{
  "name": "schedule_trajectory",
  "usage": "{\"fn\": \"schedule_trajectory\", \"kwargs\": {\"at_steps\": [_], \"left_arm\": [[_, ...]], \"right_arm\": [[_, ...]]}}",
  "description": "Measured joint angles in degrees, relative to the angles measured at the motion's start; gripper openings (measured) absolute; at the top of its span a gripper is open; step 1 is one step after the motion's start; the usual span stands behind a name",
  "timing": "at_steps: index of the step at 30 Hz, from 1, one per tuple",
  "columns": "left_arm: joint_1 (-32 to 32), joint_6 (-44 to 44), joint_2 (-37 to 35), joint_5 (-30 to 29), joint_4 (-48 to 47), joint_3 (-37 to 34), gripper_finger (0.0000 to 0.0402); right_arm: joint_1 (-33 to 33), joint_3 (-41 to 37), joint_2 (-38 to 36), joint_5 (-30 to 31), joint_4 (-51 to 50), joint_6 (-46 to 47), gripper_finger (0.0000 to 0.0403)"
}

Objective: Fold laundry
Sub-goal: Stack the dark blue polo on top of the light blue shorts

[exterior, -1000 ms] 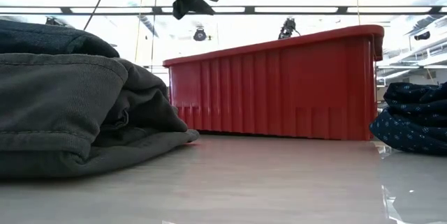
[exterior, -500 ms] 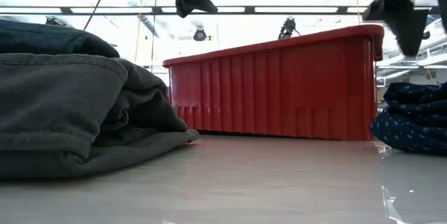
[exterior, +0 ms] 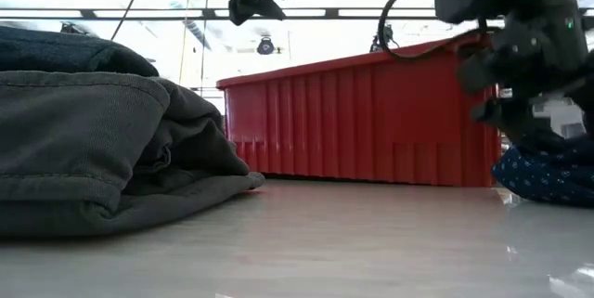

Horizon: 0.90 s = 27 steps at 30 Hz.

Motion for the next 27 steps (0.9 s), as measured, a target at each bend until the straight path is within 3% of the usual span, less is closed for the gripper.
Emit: {"fn": "schedule_trajectory", "kwargs": {"at_steps": [6,9,13,18,27], "left_arm": [[0.10,-0.80,0.00,-4.32,3.38,0.00,0.0201],[0.11,-2.59,-0.01,-4.53,4.62,0.01,0.0201],[0.09,-3.82,-0.02,-4.53,4.43,0.04,0.0201],[0.11,-4.83,-0.02,-5.63,4.24,0.04,0.0201],[0.11,-6.15,-0.02,-8.03,4.27,0.04,0.0201]], "right_arm": [[-0.18,-6.50,0.19,-2.28,11.30,-0.44,0.0328],[-0.20,-7.02,1.08,-2.27,11.77,-0.96,0.0300],[-0.24,-6.66,1.92,-3.69,12.18,-3.96,0.0208],[-0.19,-6.04,2.75,-9.87,13.40,-6.40,0.0039],[-0.78,1.29,-0.26,-13.33,10.32,-3.59,0.0030]]}}
